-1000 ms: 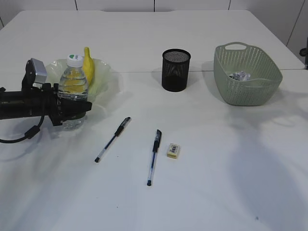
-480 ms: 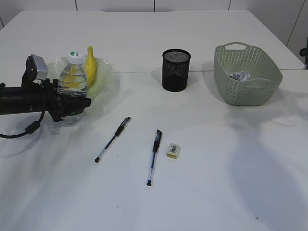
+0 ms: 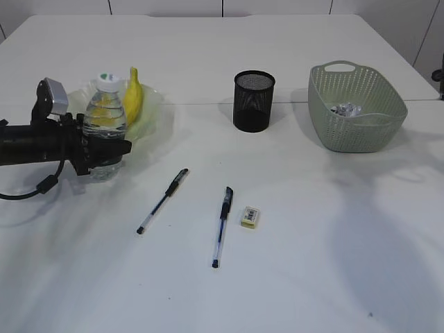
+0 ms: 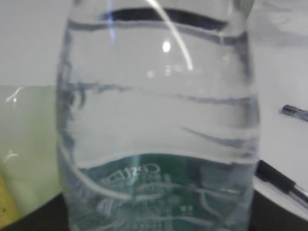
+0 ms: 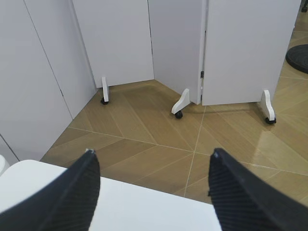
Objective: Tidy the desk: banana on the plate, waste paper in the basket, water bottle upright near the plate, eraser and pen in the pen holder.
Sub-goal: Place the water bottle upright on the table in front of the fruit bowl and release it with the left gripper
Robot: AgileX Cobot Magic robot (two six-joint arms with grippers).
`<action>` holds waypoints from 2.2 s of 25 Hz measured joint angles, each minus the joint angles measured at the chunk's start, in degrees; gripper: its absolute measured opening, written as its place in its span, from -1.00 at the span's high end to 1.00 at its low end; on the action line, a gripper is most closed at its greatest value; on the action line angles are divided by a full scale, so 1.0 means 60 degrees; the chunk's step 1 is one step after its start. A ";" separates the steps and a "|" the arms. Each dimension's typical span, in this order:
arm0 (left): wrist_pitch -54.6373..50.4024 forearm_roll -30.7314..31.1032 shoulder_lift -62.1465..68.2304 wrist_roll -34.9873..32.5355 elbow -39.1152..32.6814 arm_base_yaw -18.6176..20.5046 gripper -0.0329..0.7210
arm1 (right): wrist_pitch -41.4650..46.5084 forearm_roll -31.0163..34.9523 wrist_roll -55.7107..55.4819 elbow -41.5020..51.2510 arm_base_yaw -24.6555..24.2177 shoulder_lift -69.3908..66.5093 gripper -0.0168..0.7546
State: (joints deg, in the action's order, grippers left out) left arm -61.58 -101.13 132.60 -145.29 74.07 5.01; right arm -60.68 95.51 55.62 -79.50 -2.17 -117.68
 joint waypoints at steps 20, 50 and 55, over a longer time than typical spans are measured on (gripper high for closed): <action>-0.0246 0.0000 0.0006 0.0000 0.0000 -0.0391 -0.09 | 0.0026 0.0000 0.0220 0.0000 0.0000 0.0000 -0.41; -0.0208 0.0016 0.0006 0.0000 0.0003 -0.0528 -0.09 | 0.0046 0.0000 0.0319 0.0000 0.0000 0.0000 -0.41; -0.0060 0.0016 0.0006 0.0000 0.0003 -0.0528 -0.09 | 0.0046 0.0000 0.0319 0.0000 0.0000 0.0000 -0.41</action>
State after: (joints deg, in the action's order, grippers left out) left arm -61.94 -101.03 132.63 -145.29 74.09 1.84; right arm -60.40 95.51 57.54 -79.50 -2.17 -117.68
